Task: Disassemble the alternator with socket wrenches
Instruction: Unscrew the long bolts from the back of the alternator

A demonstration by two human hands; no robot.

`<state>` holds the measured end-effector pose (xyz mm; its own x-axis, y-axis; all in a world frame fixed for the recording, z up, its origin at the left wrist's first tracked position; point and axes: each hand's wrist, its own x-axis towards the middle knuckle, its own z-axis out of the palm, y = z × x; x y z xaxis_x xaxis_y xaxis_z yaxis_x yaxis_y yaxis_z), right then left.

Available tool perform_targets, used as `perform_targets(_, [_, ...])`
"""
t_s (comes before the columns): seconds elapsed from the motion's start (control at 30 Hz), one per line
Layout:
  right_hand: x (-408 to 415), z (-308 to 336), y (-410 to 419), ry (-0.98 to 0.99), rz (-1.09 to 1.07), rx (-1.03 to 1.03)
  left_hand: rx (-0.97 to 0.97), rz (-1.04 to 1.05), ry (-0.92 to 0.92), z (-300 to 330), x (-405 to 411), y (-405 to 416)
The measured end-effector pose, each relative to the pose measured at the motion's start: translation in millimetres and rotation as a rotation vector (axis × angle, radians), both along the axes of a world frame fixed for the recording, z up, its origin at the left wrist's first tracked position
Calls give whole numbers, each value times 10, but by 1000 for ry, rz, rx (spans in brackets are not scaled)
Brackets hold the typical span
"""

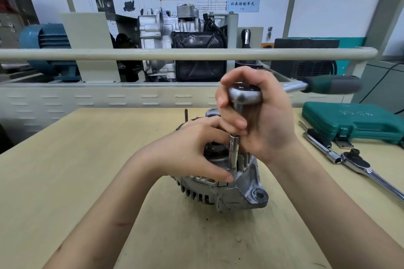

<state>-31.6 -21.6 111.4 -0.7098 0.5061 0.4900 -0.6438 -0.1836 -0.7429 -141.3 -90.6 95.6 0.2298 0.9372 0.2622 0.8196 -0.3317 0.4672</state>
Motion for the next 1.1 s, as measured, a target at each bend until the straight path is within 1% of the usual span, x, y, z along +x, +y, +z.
perform_targets(0.13, [-2,-55,-69,80,-168,122,-13,10,24,3,-3,5])
perform_targets(0.2, [-18,-76,-94,106,-252,152,-17,5,29,-1,-5,6])
perform_targets(0.27, [-19,-96,-104,117,-275,145,-28,-8,-2,-2,-12,4])
perform_targets(0.37, [-4,-74,-85,91,-187,54,-75,-28,-190,28,-20,-15])
perform_targets(0.4, [2,-56,-71,76,-152,18,-86,-26,-213,31,-18,-15])
perform_targets(0.5, [8,-17,-17,29,-82,-30,-64,-22,-188,10,-21,10])
perform_targets(0.63, [16,13,12,-23,-28,-24,-32,-22,-109,3,-27,18])
perform_targets(0.77, [30,49,24,-42,10,-8,9,-57,-85,-5,-19,26])
perform_targets(0.87, [39,75,53,-53,105,-42,41,-83,-62,-25,-22,34])
perform_targets(0.93, [15,68,56,-35,189,-99,34,-101,-92,-35,-59,30])
perform_targets(1.03, [-68,35,35,-6,207,-110,-34,-132,-203,-23,-123,-12])
perform_targets(1.1, [-98,31,27,-12,218,-104,-72,-131,-243,-22,-142,-28])
